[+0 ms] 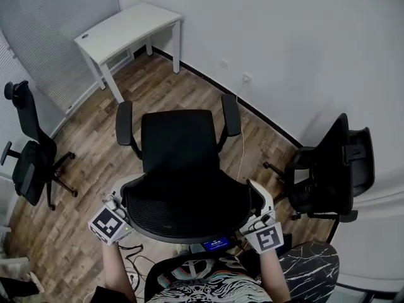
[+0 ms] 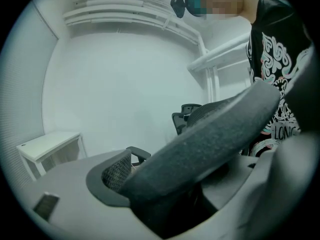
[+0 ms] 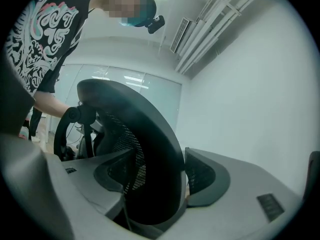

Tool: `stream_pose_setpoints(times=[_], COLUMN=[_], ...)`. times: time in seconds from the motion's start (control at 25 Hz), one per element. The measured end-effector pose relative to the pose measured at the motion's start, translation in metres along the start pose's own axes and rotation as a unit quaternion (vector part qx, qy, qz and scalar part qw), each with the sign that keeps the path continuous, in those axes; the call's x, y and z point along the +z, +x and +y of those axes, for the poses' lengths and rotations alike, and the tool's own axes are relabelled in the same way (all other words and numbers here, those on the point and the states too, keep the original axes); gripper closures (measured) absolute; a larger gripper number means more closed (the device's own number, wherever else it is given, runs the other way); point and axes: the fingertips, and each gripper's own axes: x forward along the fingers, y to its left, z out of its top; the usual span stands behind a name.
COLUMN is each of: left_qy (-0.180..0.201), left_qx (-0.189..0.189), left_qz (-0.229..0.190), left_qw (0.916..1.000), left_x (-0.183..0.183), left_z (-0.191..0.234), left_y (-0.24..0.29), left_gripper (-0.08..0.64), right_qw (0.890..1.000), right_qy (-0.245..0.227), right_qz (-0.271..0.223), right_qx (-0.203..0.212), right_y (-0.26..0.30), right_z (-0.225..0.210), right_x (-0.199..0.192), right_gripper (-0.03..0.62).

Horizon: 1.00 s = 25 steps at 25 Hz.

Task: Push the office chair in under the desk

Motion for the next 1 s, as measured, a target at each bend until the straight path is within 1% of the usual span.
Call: stream_pose_setpoints(times=[0.36,0.48,0.6,0.8,1.0], left_qy=[0.007,0.004,0.001,0.001,0.005], left_qx=[-0.011,-0.01,-0.01,-0.013,-0.013], left_qz=[0.001,0.001,0.002,0.003,0.002], left_qw=[0.9999,0.9999,0.9999,0.9999,0.9999], left_x=[0.0,0.0,0.001,0.002,0.002], left_z=[0.012,0.015,0.022,0.027,0.033], left_y=[0.003,0.002,0.005,0.008,0.01], left_gripper=[0.176,0.176,0.176,0.176,0.176], right_qw=[1.0,1.0,1.0,1.0,1.0], right_qy=[0.0,-0.002,0.005,-0.002,0.004], right_qz=[-0.006,-0.003,-0.005,-0.007,-0.005], right_qx=[-0.001,0.001,0.0,-0.004,0.002], right_y=[0.011,0.014,0.02,0.024,0.03], right_z=[-0.002,-0.002,-0.006,-0.009,-0.012], right_x=[0.004,0.001,0.002,0.003,0.001], right_gripper=[0.298,0.298,0.298,0.298,0.298])
